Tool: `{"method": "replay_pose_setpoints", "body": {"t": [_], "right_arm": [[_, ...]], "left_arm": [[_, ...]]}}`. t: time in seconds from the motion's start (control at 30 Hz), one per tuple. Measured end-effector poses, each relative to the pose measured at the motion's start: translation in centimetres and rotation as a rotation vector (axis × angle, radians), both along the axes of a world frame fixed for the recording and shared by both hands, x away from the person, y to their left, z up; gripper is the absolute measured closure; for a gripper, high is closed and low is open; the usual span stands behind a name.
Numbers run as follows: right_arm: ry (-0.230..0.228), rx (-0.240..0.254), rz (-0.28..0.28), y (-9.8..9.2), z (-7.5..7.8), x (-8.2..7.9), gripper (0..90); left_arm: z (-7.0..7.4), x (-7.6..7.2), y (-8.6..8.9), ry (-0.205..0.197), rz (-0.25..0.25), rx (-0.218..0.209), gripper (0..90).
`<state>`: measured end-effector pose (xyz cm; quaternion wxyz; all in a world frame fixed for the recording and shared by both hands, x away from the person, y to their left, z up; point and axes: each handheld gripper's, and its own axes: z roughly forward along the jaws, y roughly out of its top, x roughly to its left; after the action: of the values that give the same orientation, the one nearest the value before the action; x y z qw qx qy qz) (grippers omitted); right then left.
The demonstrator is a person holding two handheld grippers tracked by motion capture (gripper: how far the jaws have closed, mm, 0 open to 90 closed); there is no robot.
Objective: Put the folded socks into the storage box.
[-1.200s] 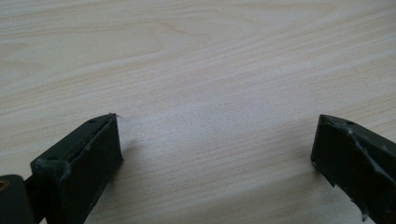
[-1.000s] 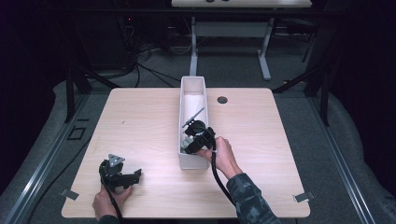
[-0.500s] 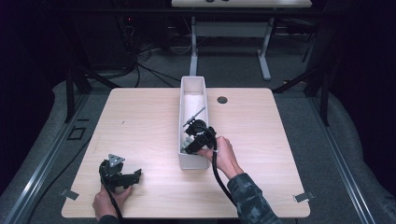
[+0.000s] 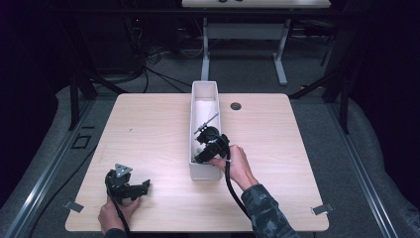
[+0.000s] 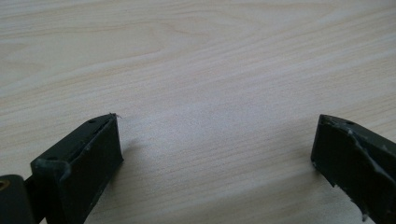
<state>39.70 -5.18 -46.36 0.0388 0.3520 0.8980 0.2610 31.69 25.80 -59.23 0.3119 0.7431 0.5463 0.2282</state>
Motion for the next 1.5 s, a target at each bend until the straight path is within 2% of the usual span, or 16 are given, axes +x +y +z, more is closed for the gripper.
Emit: {"method": "replay_pose_setpoints", "body": {"t": [0.2,0.27,0.33,0.43,0.47,0.5,0.63,0.73,0.83,0.9,1.1,1.27,1.3,1.33,1.37,1.5], "right_arm": [[-0.026,-0.001,0.01,-0.2,0.8,-0.4,44.4],[-0.04,0.014,0.007,-0.3,1.0,-0.6,42.6],[-0.056,0.008,0.003,-0.5,1.4,-0.8,39.0],[-0.077,0.015,0.004,-0.9,2.0,-1.1,33.9],[-0.078,0.032,0.011,-1.0,2.1,-1.1,31.9],[-0.092,0.021,0.004,-1.1,2.3,-1.3,30.1],[-0.122,0.037,0.002,-1.9,3.0,-1.6,21.7],[-0.146,0.059,0.002,-2.6,3.5,-1.9,18.0],[-0.169,0.056,0.003,-3.3,3.8,-2.4,14.7],[-0.193,0.05,0.003,-3.7,4.0,-2.8,14.0],[-0.227,0.063,-0.004,-5.4,4.0,-3.7,6.6],[-0.254,0.057,-0.028,-7.1,4.0,-4.5,5.5],[-0.251,0.076,-0.025,-7.6,4.0,-4.6,5.5],[-0.264,0.06,-0.038,-7.9,4.0,-4.8,5.4],[-0.26,0.07,-0.038,-8.3,3.9,-4.9,5.4],[-0.269,0.046,-0.073,-9.6,3.5,-5.5,5.3]], "left_arm": [[0.0,0.0,0.0,0.003,-0.002,0.001,1.5],[0.0,0.0,0.0,0.002,-0.001,0.0,1.5],[0.0,0.0,0.0,0.002,-0.002,0.0,1.5],[0.0,0.0,0.0,0.002,-0.001,0.0,1.5],[0.0,0.0,0.0,0.0,0.0,0.0,1.5],[0.0,0.0,0.0,0.002,0.0,0.0,1.5],[0.0,0.0,0.0,0.0,0.0,0.0,1.5],[0.0,0.0,0.0,0.0,0.001,0.0,1.5],[0.0,0.0,0.0,0.0,0.0,0.0,1.5],[0.0,0.0,0.0,0.0,0.0,0.0,1.5],[0.0,0.0,0.0,0.0,0.001,0.0,1.5],[0.0,0.0,0.0,0.0,0.0,0.0,1.5],[0.0,0.0,0.0,0.0,0.0,0.0,1.5],[0.0,0.0,0.0,0.0,0.001,0.0,1.5],[0.0,0.0,0.0,0.0,0.001,0.0,1.5],[0.0,0.0,0.0,0.0,0.0,0.0,1.5]]}}
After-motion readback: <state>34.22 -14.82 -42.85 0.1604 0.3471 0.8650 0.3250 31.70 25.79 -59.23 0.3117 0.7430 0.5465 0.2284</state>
